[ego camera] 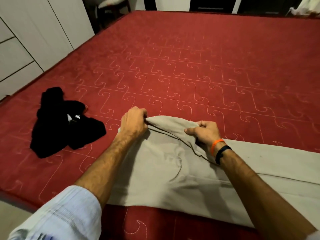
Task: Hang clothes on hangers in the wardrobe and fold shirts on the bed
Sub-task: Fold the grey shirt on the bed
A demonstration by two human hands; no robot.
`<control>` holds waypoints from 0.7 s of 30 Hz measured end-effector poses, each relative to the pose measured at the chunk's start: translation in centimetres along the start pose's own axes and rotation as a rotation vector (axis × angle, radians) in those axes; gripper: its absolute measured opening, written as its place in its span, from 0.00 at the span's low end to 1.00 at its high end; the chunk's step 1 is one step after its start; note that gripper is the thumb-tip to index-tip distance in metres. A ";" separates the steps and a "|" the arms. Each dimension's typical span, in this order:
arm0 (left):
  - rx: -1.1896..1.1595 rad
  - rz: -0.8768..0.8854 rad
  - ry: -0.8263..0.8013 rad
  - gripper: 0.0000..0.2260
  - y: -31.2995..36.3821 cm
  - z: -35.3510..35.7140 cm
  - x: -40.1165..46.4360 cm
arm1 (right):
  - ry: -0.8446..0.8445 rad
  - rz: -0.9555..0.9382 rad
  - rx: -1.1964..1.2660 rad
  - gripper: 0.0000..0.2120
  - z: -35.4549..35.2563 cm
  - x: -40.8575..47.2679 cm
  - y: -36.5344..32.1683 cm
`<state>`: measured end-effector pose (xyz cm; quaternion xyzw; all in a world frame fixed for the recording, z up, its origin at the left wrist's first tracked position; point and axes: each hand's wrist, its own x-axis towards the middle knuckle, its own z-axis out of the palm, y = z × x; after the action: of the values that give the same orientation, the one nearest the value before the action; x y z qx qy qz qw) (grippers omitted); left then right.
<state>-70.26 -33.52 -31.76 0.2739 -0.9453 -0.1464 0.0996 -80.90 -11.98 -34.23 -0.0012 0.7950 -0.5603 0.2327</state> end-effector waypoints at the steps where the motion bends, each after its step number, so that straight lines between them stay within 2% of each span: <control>1: -0.040 -0.003 0.045 0.09 -0.2 0.0 -0.7 | -0.024 -0.075 0.033 0.11 0.0 -0.8 -0.1; 3: -0.129 -0.011 0.119 0.08 -0.7 0.0 -2.1 | -0.160 -0.294 0.040 0.12 -0.4 -2.6 0.0; 4: -0.166 -0.023 0.145 0.07 -1.1 0.2 -2.8 | -0.310 -0.380 0.010 0.14 -0.8 -3.9 -0.2; 6: -0.235 -0.079 0.198 0.07 -1.9 0.4 -4.0 | -0.657 -0.401 -0.159 0.15 -1.6 -6.0 -0.1; 7: -0.273 -0.127 0.234 0.07 -2.3 0.4 -4.5 | -0.743 -0.383 -0.255 0.16 -1.8 -6.5 0.3; 8: -0.319 -0.192 0.271 0.08 -2.6 0.3 -4.8 | -0.746 -0.379 -0.311 0.20 -1.7 -7.3 0.6; 10: -0.443 -0.322 0.293 0.11 -2.8 0.0 -5.2 | -0.539 -0.380 -0.324 0.36 -1.0 -8.4 1.1; 12: -0.551 -0.416 0.231 0.12 -2.5 -0.6 -5.1 | -0.309 -0.437 -0.333 0.50 0.3 -9.4 1.0; 14: -0.567 -0.469 0.174 0.20 -2.0 -1.0 -4.7 | -0.212 -0.509 -0.376 0.57 1.6 -9.8 1.1; 16: -0.533 -0.519 0.093 0.30 -1.5 -1.1 -4.0 | -0.229 -0.507 -0.445 0.51 2.5 -9.8 1.0; 17: -0.507 -0.538 0.054 0.31 -1.5 -0.9 -3.6 | -0.247 -0.504 -0.478 0.42 2.9 -9.7 1.0; 19: -0.513 -0.568 0.041 0.26 -1.7 -0.5 -3.1 | -0.266 -0.573 -0.461 0.17 3.4 -9.8 0.9; 20: -0.564 -0.591 0.068 0.23 -1.8 -0.4 -3.0 | -0.288 -0.593 -0.385 0.11 3.5 -9.9 0.9; 21: -0.629 -0.614 0.099 0.23 -2.1 -0.2 -2.8 | -0.320 -0.596 -0.280 0.10 3.7 -10.1 0.9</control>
<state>-66.85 -33.74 -32.61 0.5051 -0.7237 -0.4365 0.1750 -70.29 -12.31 -32.24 -0.3522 0.7822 -0.4821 0.1782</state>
